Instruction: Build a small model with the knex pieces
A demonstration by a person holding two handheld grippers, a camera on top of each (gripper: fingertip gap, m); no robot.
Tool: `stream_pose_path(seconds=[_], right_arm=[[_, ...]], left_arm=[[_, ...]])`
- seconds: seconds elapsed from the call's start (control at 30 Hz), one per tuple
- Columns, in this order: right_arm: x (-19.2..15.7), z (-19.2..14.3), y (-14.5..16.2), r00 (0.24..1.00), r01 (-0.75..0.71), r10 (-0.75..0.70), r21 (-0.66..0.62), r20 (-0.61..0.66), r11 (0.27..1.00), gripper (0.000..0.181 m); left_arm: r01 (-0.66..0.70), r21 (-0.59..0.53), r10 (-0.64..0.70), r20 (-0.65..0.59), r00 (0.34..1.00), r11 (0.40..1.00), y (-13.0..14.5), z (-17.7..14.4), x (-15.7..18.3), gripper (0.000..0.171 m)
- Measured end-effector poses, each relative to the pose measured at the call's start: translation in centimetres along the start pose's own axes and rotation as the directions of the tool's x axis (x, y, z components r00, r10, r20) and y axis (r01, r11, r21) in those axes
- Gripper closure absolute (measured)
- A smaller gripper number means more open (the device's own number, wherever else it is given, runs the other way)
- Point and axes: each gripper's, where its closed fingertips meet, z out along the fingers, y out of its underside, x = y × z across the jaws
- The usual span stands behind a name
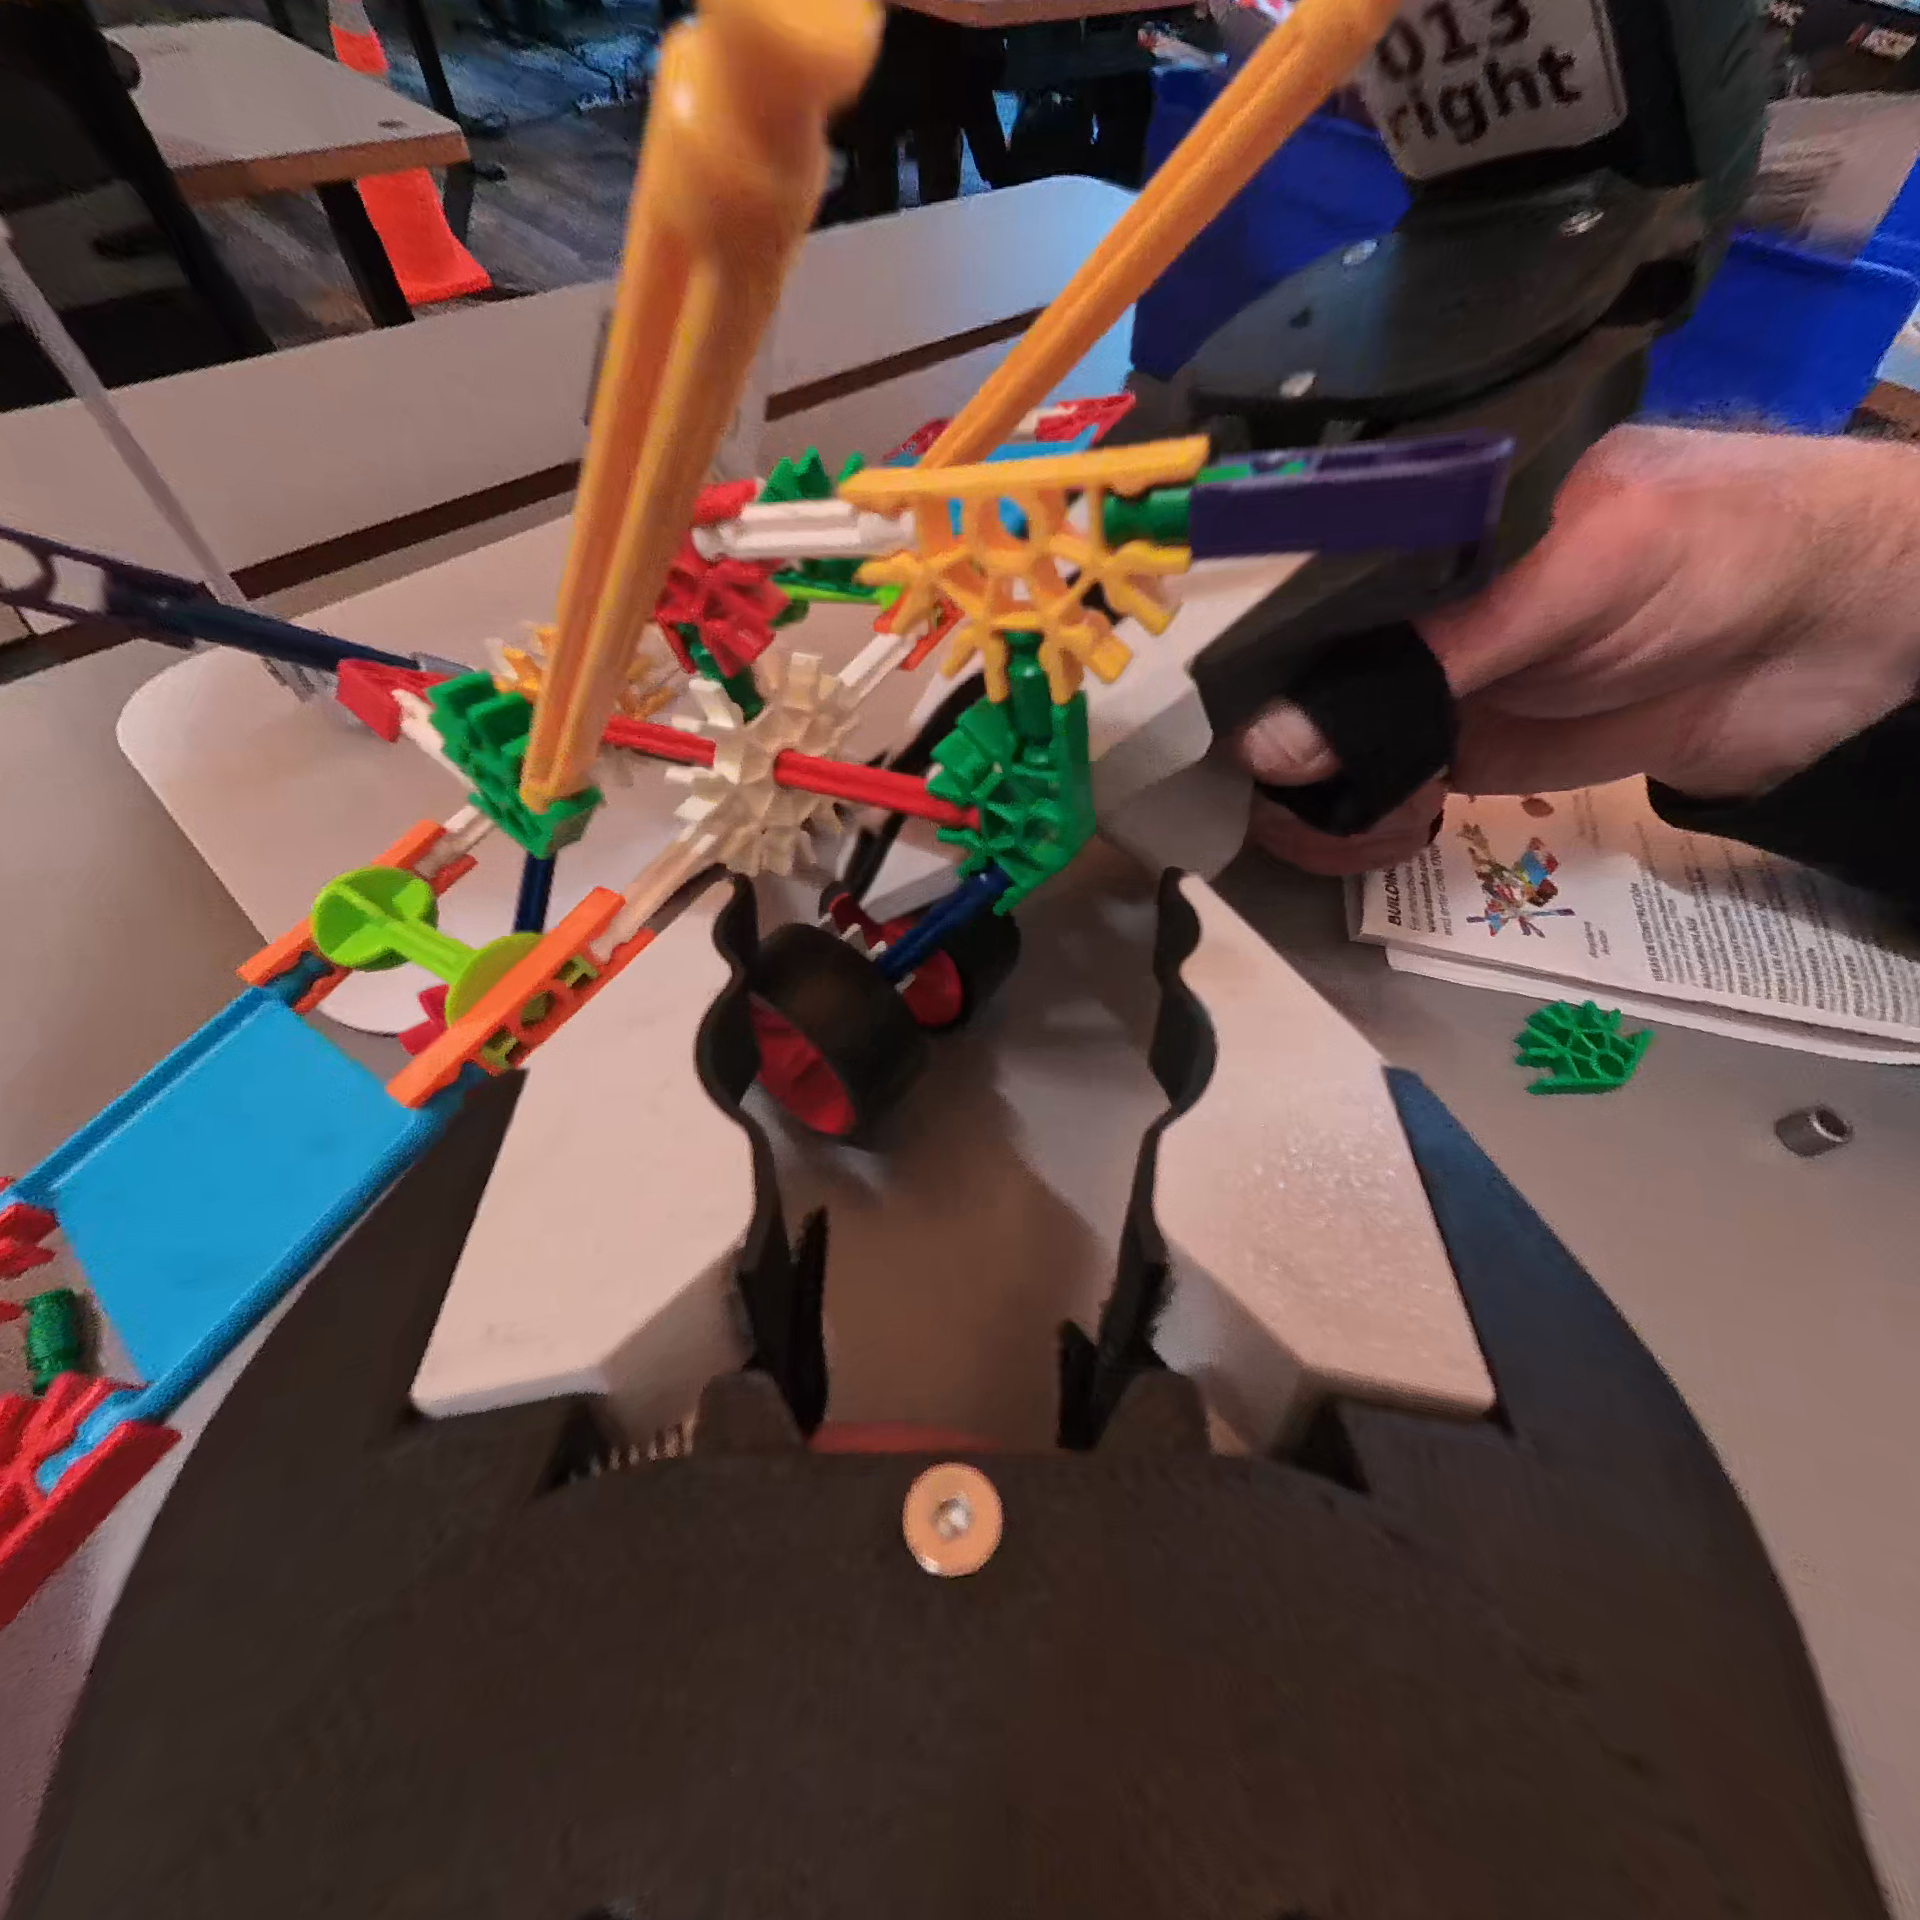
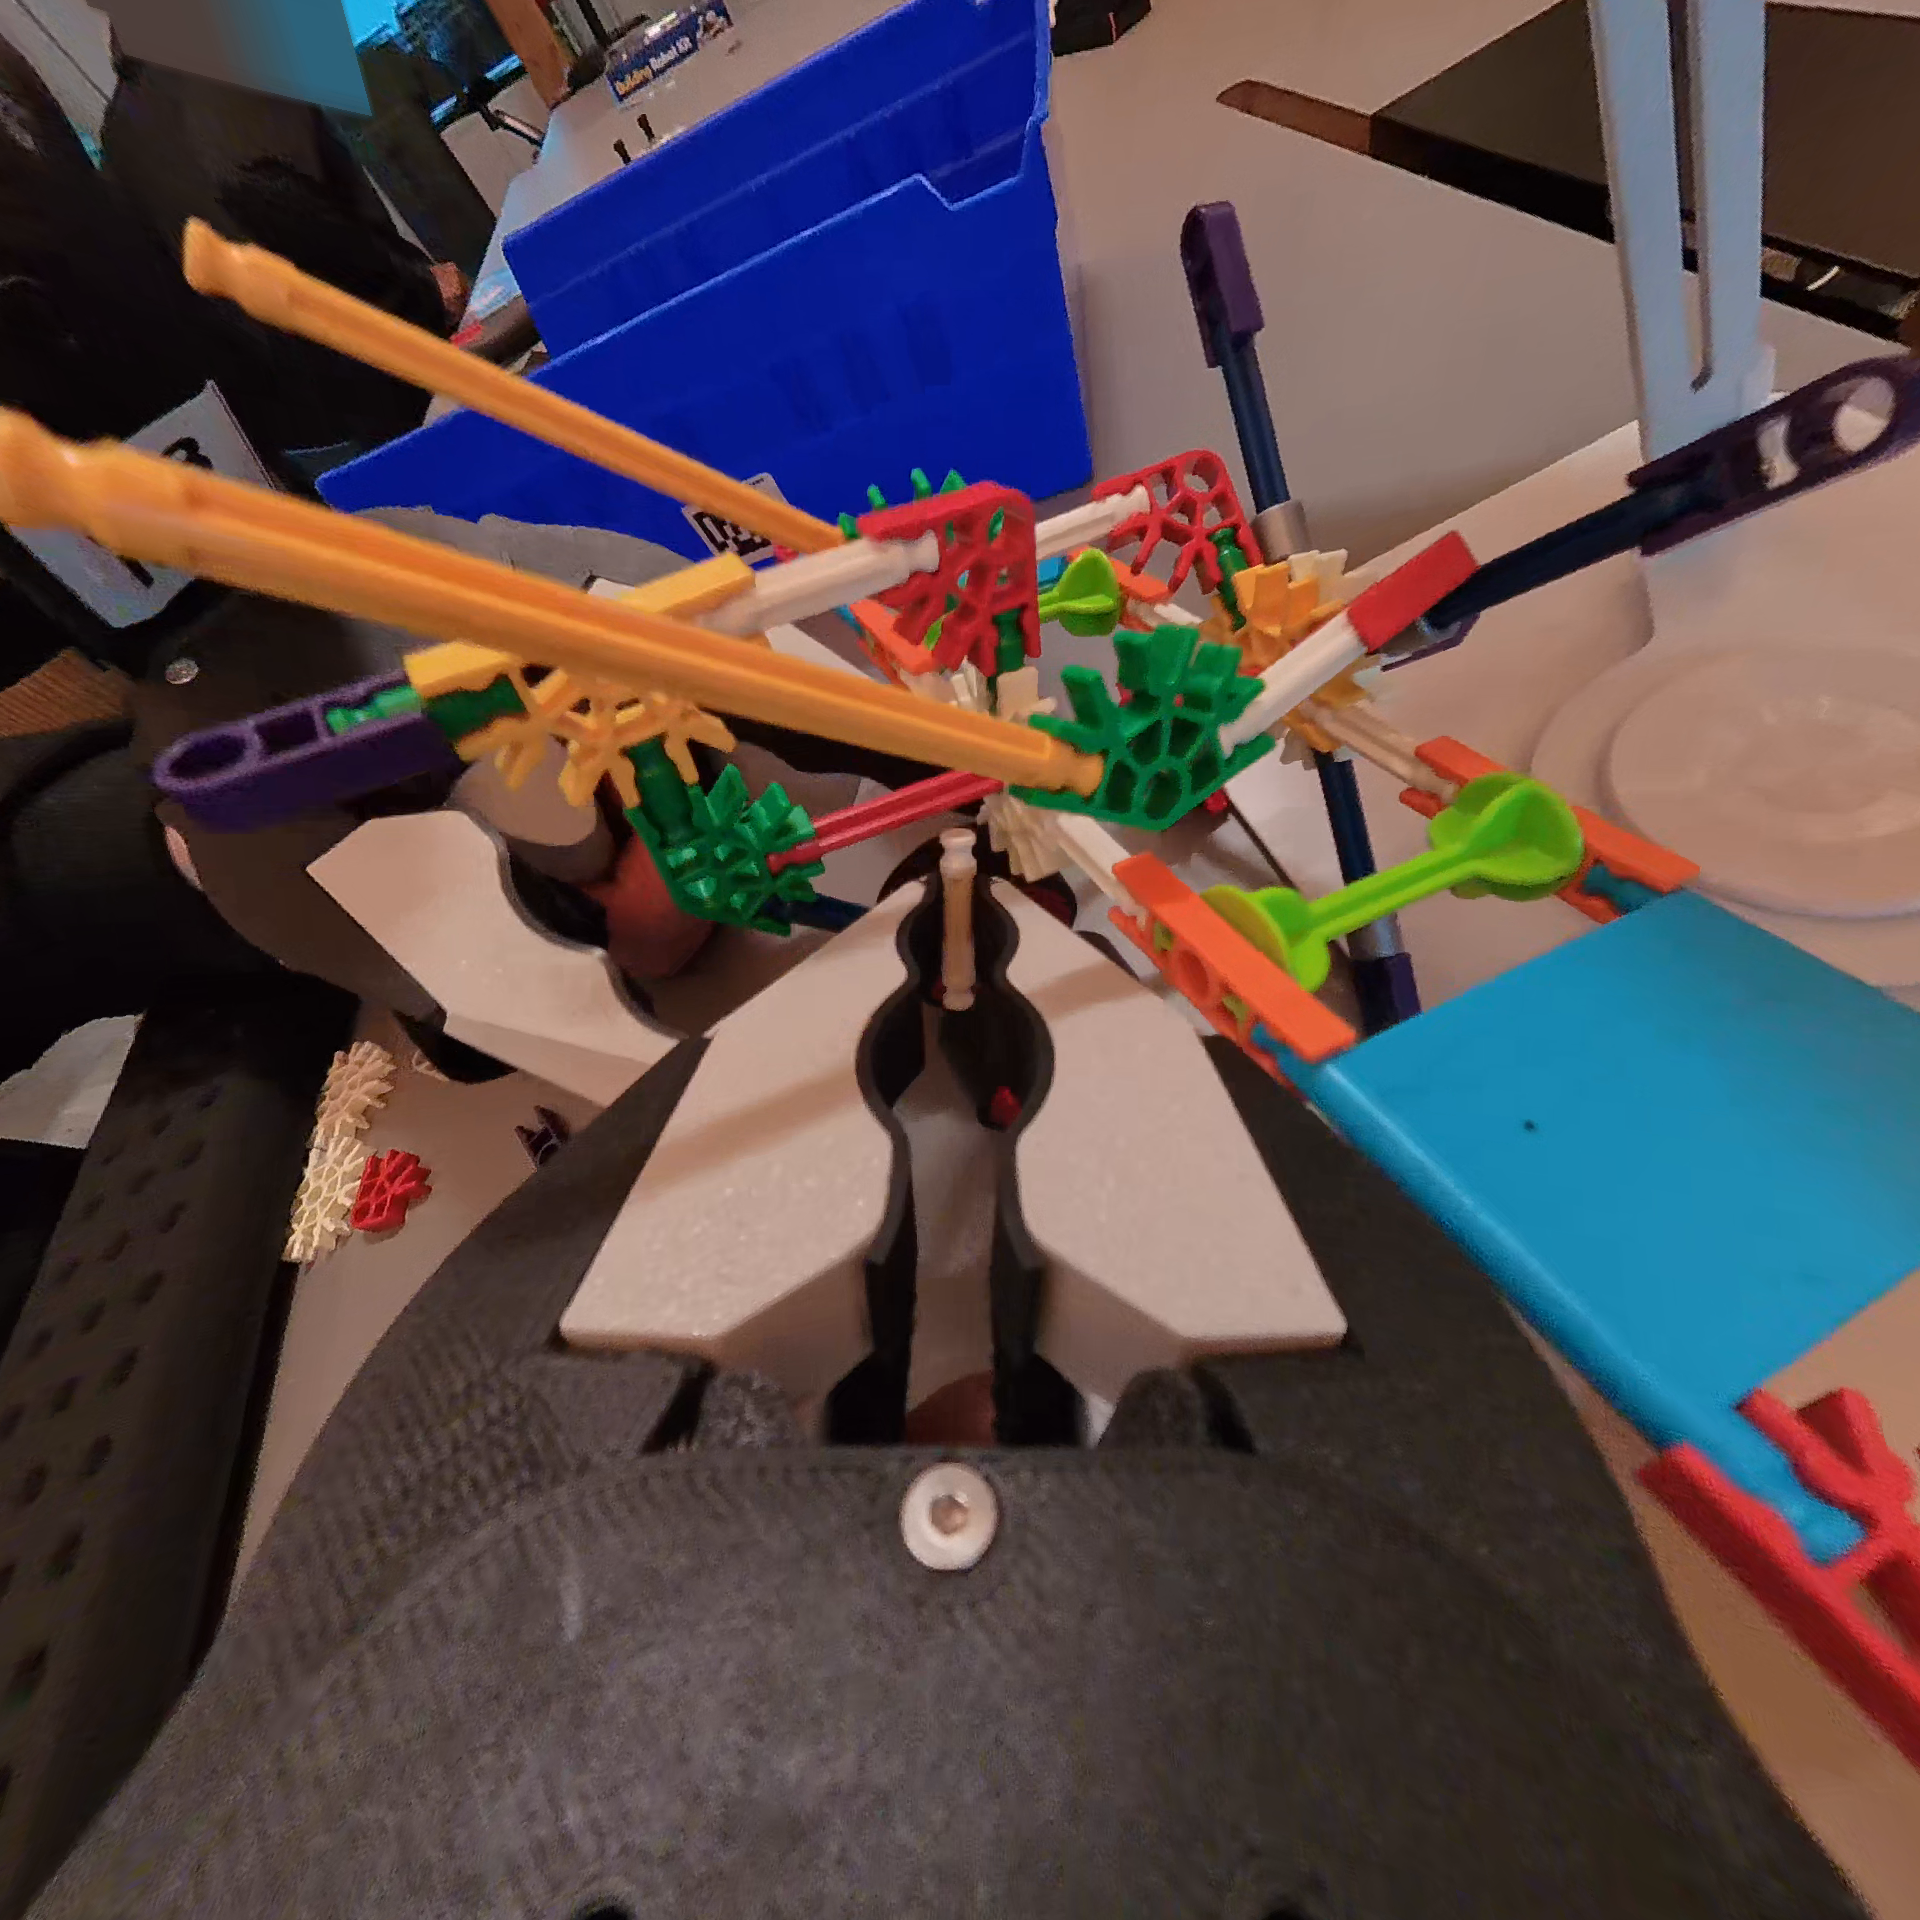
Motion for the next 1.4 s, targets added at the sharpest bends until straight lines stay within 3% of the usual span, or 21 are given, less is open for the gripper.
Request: stream_pose_path(seconds=[0.43, 0.73, 0.9, 1.0, 1.2, 1.4], right_arm=[[0.5, -0.1, -0.7, 0.997, -0.082, 0.081, 0.063, 0.011, 0.995, 0.179], [0.7, -0.2, -0.9, 0.989, -0.143, 0.14, 0.09, 0.045, 0.986, 0.179], [1.0, -0.2, -0.9, 0.988, -0.151, 0.148, 0.093, 0.035, 0.984, 0.18], [0.8, 0.1, -0.7, 0.991, -0.13, 0.128, 0.077, 0.026, 0.989, 0.179], [0.9, 0.2, -0.5, 0.991, -0.134, 0.133, 0.064, 0.019, 0.989, 0.179], [0.7, 0.4, -0.7, 0.989, -0.146, 0.144, 0.067, 0.032, 0.987, 0.179]], left_arm=[[0.031, 0.039, -0.03, -0.024, 0.999, 0.999, -0.9, 0.4, -0.4, 0.105], [0.092, 0.107, -0.083, -0.083, 0.993, 0.99, -2.0, 0.0, 0.0, 0.094], [0.128, 0.063, -0.119, -0.131, 0.984, 0.99, -1.4, -0.1, 0.2, 0.091], [0.188, 0.025, -0.182, -0.157, 0.971, 0.982, -0.7, -0.8, -0.5, 0.098], [0.171, 0.019, -0.167, -0.142, 0.976, 0.985, -0.6, -1.1, -2.1, 0.125], [0.258, 0.039, -0.242, -0.241, 0.94, 0.965, -1.2, -1.1, -1.7, 0.127]])
